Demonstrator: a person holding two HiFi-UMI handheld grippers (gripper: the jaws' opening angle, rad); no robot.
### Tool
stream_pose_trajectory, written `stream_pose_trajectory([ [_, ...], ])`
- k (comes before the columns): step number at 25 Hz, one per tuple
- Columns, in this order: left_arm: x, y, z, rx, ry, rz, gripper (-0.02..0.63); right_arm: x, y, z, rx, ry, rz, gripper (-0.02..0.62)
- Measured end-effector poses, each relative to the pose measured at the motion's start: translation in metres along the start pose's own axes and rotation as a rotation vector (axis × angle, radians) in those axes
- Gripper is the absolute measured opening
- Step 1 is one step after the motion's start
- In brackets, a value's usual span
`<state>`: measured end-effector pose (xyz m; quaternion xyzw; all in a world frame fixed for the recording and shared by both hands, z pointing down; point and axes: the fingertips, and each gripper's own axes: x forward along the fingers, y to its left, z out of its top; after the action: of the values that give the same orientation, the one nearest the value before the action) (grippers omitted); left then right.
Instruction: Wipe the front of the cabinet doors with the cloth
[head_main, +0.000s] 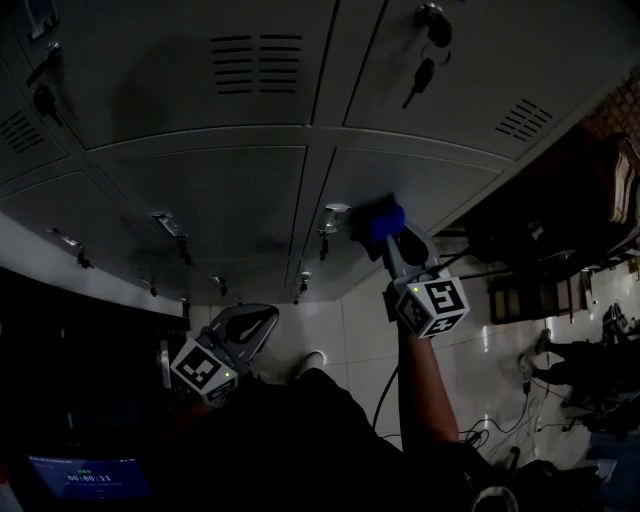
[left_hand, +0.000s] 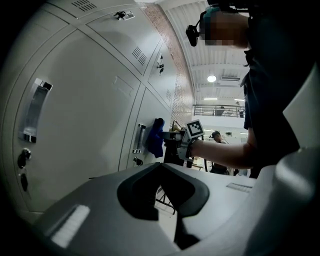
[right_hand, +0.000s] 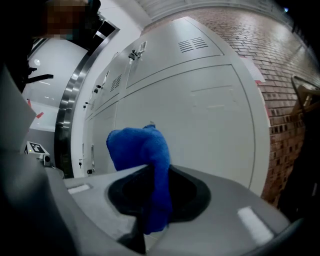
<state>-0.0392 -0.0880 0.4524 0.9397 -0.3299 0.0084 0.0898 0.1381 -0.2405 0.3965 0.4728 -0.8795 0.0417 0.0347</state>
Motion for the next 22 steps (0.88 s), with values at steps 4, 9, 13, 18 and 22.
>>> stream_pose_trajectory([
  [4,0.016,-0.007,-0.001,0.002,0.011,-0.017,0.002,-0.020,-0.041,-0.001,0.017,-0.003,-0.071,0.071],
  [9,0.033,-0.015,-0.003,0.002,0.031,-0.037,0.000,-0.041,-0.085,-0.001,0.023,-0.007,-0.148,0.070],
  [13,0.045,-0.021,-0.003,0.011,0.034,-0.051,0.000,-0.052,-0.109,-0.002,0.021,-0.008,-0.193,0.070],
  [18,0.054,-0.025,-0.004,0.011,0.037,-0.062,0.001,-0.064,-0.129,-0.004,0.023,-0.008,-0.247,0.070],
  [22,0.055,-0.025,-0.004,0.007,0.046,-0.068,0.002,-0.072,-0.136,-0.003,0.024,-0.009,-0.282,0.071],
])
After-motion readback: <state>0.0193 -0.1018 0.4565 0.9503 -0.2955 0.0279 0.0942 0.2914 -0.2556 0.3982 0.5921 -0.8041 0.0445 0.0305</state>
